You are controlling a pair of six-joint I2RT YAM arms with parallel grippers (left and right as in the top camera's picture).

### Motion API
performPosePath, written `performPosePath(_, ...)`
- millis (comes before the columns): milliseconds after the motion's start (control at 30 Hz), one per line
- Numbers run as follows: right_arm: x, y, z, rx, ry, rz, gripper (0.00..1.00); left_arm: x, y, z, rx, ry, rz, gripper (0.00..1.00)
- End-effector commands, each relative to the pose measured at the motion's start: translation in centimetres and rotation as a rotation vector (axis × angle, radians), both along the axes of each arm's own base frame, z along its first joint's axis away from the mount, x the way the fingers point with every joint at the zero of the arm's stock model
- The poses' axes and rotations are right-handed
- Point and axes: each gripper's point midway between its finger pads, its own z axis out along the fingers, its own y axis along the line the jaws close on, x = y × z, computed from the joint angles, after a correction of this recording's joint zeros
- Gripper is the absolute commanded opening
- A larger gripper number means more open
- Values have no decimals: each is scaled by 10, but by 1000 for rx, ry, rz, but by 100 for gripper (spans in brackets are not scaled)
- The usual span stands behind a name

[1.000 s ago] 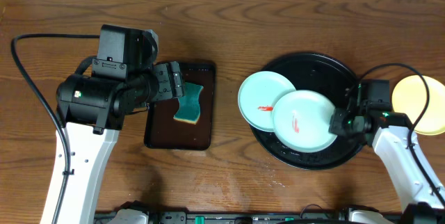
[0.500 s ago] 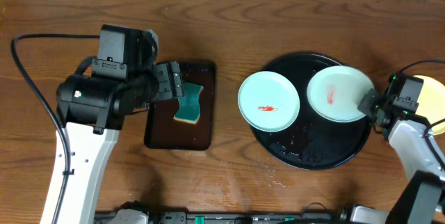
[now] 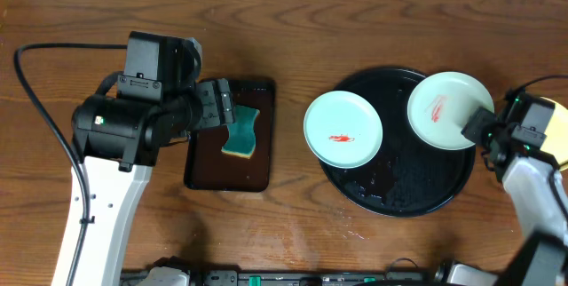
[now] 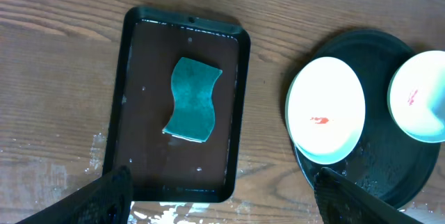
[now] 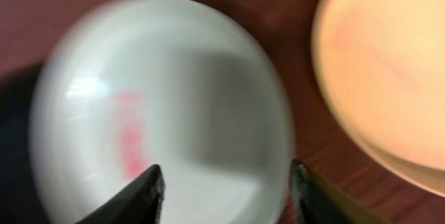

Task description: Clean dirty plates on tray and stack at the side

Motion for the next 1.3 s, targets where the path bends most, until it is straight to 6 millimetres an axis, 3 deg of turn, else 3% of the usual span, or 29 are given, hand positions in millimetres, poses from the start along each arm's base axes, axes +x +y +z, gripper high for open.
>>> performPosePath(0,3,63,58,118,-171,242,49,0,1,1,-3,1,7,84)
performPosePath(67,-10,99,66,140,-165,378,46,0,1,1,-3,1,7,84)
performPosePath(133,-23,122,55,142,-99,464,43,0,1,1,-3,2,7,84)
performPosePath(267,-49,159,13,136,105,612,41,0,1,1,-3,1,7,84)
performPosePath(367,-51,164,-23,67,231,639,41,0,1,1,-3,1,7,84)
performPosePath(500,-28,177,-51,50,212,724,35,0,1,1,-3,2,7,84)
performPosePath(600,-6,205,-54,28,54,978,32,0,1,1,-3,1,7,84)
performPosePath(700,15,210,-55,-24,-35,1029,23,0,1,1,-3,1,7,84)
performPosePath(767,26,213,-51,-59,-89,1054,22,0,1,1,-3,1,7,84)
performPosePath(900,38,217,-40,-94,-155,1092,41,0,1,1,-3,1,7,84)
performPosePath(1100,49,221,-33,-127,-197,1113,44,0,1,1,-3,1,7,84)
performPosePath(1267,63,226,-42,-148,-241,1121,59,0,1,1,-3,1,7,84)
